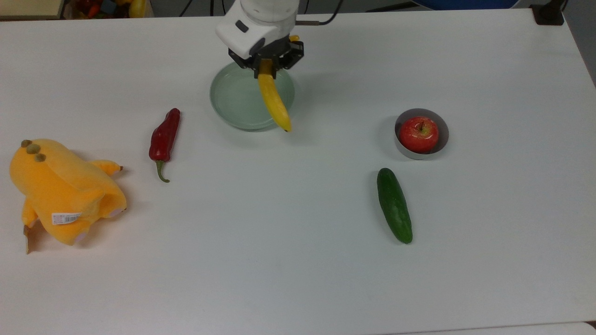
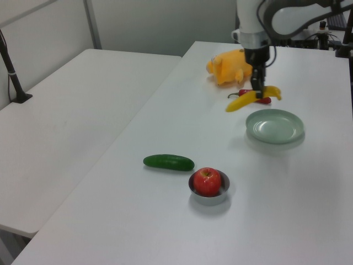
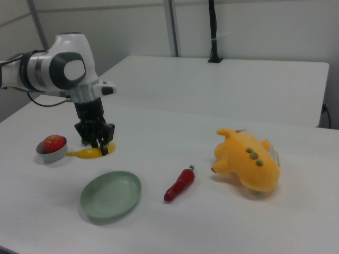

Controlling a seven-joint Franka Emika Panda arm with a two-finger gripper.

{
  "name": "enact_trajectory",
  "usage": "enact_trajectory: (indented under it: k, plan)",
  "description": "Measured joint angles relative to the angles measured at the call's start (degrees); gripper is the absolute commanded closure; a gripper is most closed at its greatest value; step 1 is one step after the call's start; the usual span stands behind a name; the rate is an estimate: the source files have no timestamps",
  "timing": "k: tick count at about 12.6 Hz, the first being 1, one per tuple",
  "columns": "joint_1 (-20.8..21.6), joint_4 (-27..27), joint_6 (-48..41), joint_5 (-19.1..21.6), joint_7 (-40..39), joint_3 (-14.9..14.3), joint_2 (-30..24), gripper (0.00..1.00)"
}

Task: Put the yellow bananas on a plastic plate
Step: 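Lift the banana and carry it over the pale green plate, then lower the banana onto the plate and open the gripper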

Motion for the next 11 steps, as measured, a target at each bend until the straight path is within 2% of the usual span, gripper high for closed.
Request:
enact_trajectory:
  k: [1, 4, 8, 10, 11]
  plan:
    - [-0.05, -2.80, 0.00, -0.06, -0.06, -1.00, -1.31, 1.00]
    - [-0.10, -6.72, 0.09, -0.77, -0.35, -3.14, -2.22, 1.00]
    - [-1.24, -14.62, 10.86, -0.98, -0.53, -5.23, -3.24, 0.99]
    - [-1.53, -19.26, 15.44, -0.98, -0.52, -5.24, -4.23, 0.68]
    - [-1.62, -20.00, 15.76, -0.97, -0.20, -5.26, -4.58, 0.44]
